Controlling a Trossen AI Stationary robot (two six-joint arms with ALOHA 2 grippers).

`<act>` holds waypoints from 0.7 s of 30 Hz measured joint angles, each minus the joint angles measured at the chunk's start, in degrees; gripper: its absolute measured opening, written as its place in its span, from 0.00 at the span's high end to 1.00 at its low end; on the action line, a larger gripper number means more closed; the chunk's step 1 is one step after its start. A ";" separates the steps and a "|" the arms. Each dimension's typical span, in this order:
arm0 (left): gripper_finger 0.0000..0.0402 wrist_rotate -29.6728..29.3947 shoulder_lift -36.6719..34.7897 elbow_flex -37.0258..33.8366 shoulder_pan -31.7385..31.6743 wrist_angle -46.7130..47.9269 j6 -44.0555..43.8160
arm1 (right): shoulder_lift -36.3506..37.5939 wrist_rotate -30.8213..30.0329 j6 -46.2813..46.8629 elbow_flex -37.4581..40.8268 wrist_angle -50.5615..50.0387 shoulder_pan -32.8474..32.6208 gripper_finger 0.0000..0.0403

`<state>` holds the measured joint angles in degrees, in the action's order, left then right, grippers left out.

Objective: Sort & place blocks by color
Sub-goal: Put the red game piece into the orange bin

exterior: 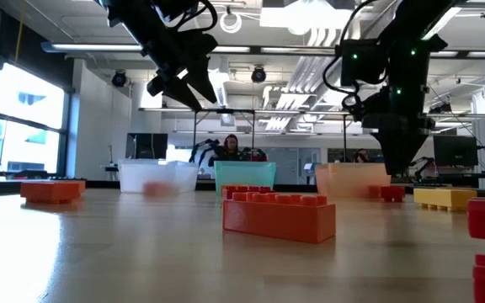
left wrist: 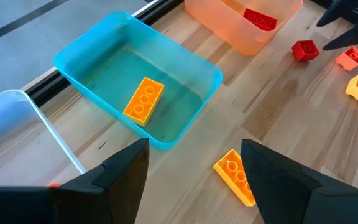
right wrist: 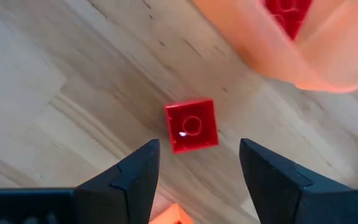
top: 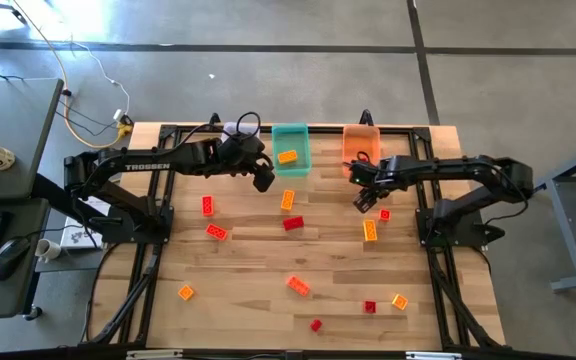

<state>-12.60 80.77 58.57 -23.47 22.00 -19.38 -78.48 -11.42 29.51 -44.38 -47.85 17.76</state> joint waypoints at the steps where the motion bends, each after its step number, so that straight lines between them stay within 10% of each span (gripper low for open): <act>1: 0.40 0.00 0.00 0.00 -0.01 0.01 -0.01 | 0.00 0.97 -0.32 0.57 0.92 0.40 0.48; 21: 0.40 0.09 0.00 0.00 -0.01 0.00 -0.12 | -4.36 -2.25 -5.58 1.82 6.41 2.17 0.41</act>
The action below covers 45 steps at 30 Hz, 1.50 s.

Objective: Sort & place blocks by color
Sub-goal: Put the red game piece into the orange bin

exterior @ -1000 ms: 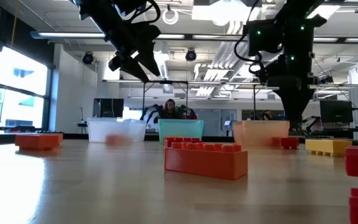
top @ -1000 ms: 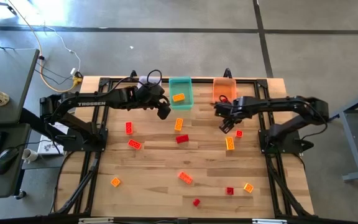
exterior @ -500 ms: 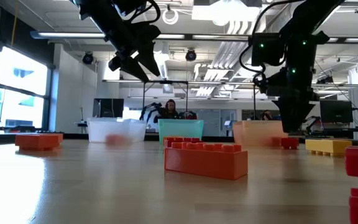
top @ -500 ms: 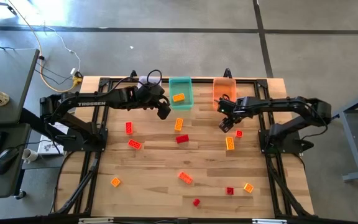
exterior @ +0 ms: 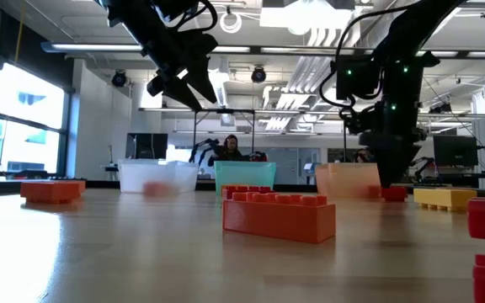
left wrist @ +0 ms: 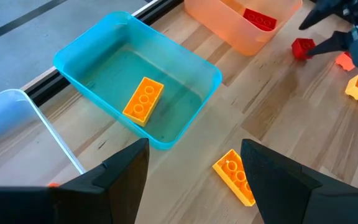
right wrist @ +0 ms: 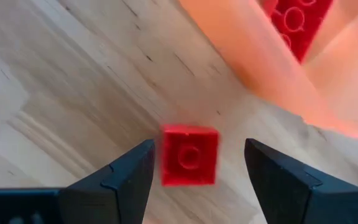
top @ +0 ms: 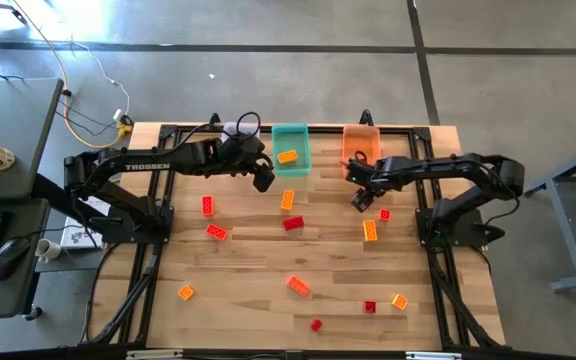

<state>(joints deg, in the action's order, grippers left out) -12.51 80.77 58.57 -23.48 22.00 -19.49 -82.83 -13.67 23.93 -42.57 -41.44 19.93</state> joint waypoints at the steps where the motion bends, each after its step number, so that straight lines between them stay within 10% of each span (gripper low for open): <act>1: 0.40 0.00 0.00 0.00 0.00 0.00 0.00 | -0.25 0.46 -0.01 0.00 0.67 0.27 0.41; 16: 0.40 0.31 0.00 0.00 0.01 0.00 0.14 | -5.59 5.84 2.75 -0.16 1.00 1.37 0.43; 29: 0.40 0.31 0.00 0.00 0.01 0.00 0.16 | -5.24 8.24 8.44 -0.07 -4.95 1.30 0.70; 45: 0.40 0.33 0.00 0.00 0.01 0.00 0.17 | -5.17 8.75 12.52 -0.15 -9.84 1.35 0.36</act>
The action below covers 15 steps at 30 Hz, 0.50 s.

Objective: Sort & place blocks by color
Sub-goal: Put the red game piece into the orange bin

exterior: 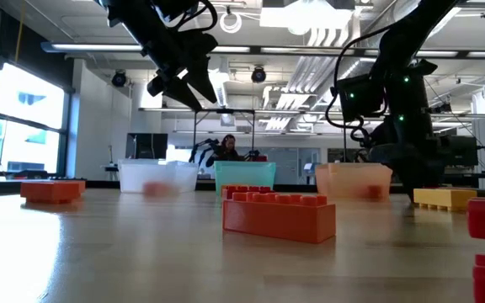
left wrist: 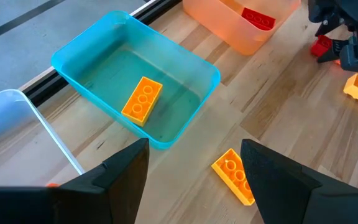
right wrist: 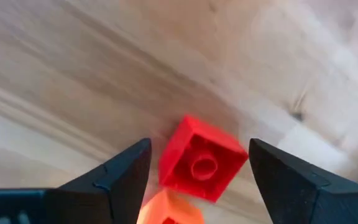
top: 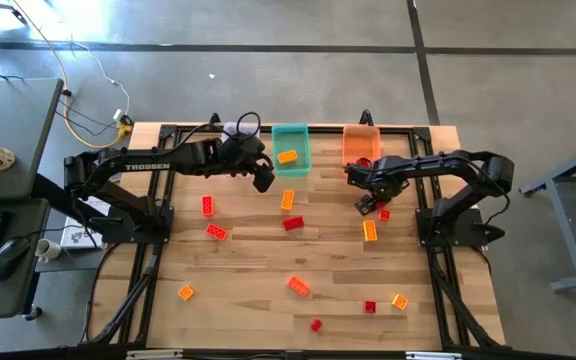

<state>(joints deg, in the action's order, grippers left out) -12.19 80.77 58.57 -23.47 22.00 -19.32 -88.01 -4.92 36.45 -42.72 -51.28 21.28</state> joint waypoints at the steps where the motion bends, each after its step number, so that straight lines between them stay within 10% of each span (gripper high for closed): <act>1: 0.40 0.00 0.00 0.00 0.00 0.00 -0.01 | 0.00 0.86 0.98 0.02 -0.51 0.02 0.35; 8: 0.40 0.00 0.00 0.00 0.01 0.00 0.00 | 0.00 2.22 3.30 0.04 -0.27 -0.31 0.38; 15: 0.40 0.00 0.00 0.00 0.01 0.00 -0.01 | 0.00 0.99 4.10 0.13 0.08 -0.28 0.65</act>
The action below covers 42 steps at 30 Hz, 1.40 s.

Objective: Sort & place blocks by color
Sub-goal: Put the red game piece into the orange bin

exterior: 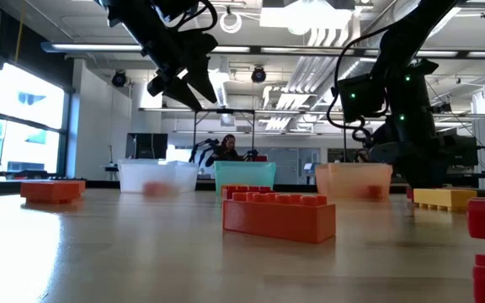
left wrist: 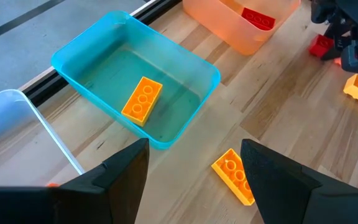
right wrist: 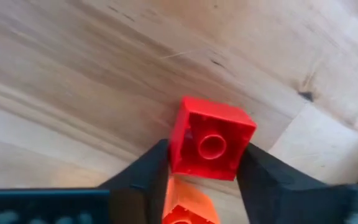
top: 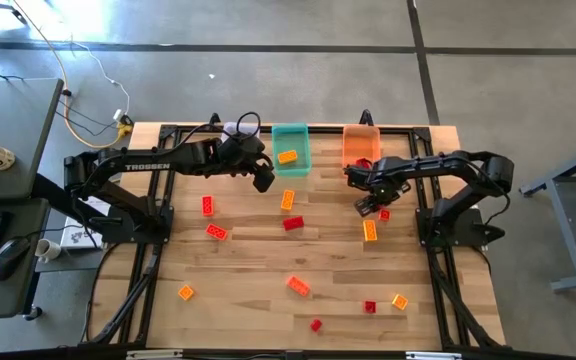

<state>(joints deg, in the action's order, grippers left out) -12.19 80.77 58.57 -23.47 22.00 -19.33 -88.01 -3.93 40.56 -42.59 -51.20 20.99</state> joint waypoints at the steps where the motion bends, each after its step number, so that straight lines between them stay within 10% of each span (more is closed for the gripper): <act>1: 0.40 0.00 0.00 0.00 0.00 0.00 0.01 | 0.00 -0.28 -0.02 -0.02 -0.04 0.00 0.70; 18: 0.40 0.00 0.00 0.00 0.00 0.16 0.00 | 2.85 1.66 -5.82 -8.66 2.62 -4.27 0.73; 35: 0.40 1.06 0.00 0.00 0.00 2.90 -0.20 | 4.87 -16.81 -14.06 -22.16 1.97 3.11 0.73; 42: 0.40 3.64 0.00 0.00 0.00 3.74 -0.18 | 1.47 -15.25 -16.87 -22.18 0.79 8.89 0.73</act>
<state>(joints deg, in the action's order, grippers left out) -8.55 80.77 58.57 -23.46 25.74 -19.51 -86.54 -19.18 23.69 -64.77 -50.41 29.89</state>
